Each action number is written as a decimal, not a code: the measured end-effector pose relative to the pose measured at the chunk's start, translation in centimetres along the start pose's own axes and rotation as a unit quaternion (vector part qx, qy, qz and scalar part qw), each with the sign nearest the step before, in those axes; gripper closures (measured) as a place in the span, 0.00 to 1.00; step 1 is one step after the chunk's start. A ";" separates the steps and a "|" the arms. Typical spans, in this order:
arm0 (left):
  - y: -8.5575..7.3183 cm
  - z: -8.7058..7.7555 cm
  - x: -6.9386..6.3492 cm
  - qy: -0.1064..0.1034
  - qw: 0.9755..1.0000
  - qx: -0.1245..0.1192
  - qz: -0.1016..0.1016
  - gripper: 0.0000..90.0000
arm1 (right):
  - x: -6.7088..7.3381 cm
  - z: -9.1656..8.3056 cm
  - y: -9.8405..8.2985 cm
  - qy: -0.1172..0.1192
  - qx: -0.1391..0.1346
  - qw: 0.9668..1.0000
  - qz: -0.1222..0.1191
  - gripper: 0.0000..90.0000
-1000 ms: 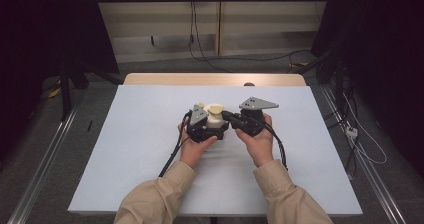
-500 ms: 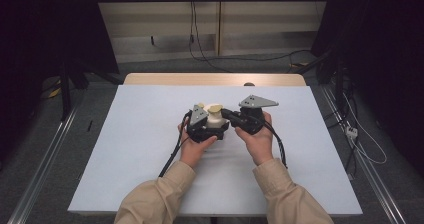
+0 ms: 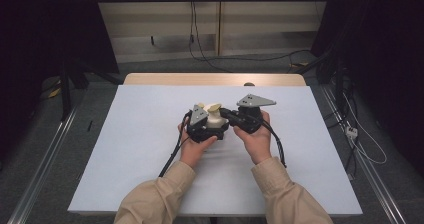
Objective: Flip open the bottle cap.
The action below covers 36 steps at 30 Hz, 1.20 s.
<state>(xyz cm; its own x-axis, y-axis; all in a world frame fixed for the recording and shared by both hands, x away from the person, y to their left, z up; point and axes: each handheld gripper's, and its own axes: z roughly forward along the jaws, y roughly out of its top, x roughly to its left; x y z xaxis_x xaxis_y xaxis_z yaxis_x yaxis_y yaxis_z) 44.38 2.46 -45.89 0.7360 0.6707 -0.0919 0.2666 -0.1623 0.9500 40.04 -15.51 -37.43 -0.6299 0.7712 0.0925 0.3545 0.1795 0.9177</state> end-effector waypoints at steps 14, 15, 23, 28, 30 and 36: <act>0.0 0.0 0.0 0.001 1.000 0.000 0.000 0.06 | 0.1 0.2 0.1 0.002 -0.002 1.000 0.001 1.00; 0.0 0.0 0.0 0.001 1.000 0.000 0.000 0.06 | 0.1 0.2 0.1 0.002 -0.003 1.000 0.001 1.00; 0.0 0.0 -0.1 0.001 1.000 -0.002 -0.001 0.06 | 0.3 0.4 0.0 0.002 0.001 1.000 -0.001 1.00; 0.0 0.0 0.0 0.000 1.000 -0.002 -0.003 0.06 | 0.4 0.5 0.1 0.001 -0.001 1.000 -0.003 1.00; 0.0 0.0 0.0 0.001 1.000 -0.003 -0.001 0.06 | 0.3 0.5 0.1 0.001 0.000 1.000 -0.002 1.00; 0.0 0.0 0.0 0.001 1.000 -0.004 -0.001 0.06 | 0.2 0.9 -0.1 0.002 0.000 1.000 -0.001 1.00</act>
<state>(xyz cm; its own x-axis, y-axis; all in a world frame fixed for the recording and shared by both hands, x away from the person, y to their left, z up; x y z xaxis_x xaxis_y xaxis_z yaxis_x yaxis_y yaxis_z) 44.37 2.43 -45.93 0.7344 0.6723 -0.0934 0.2637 -0.1559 0.9519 40.50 -14.86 -37.80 -0.6330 0.7686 0.0922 0.3540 0.1814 0.9175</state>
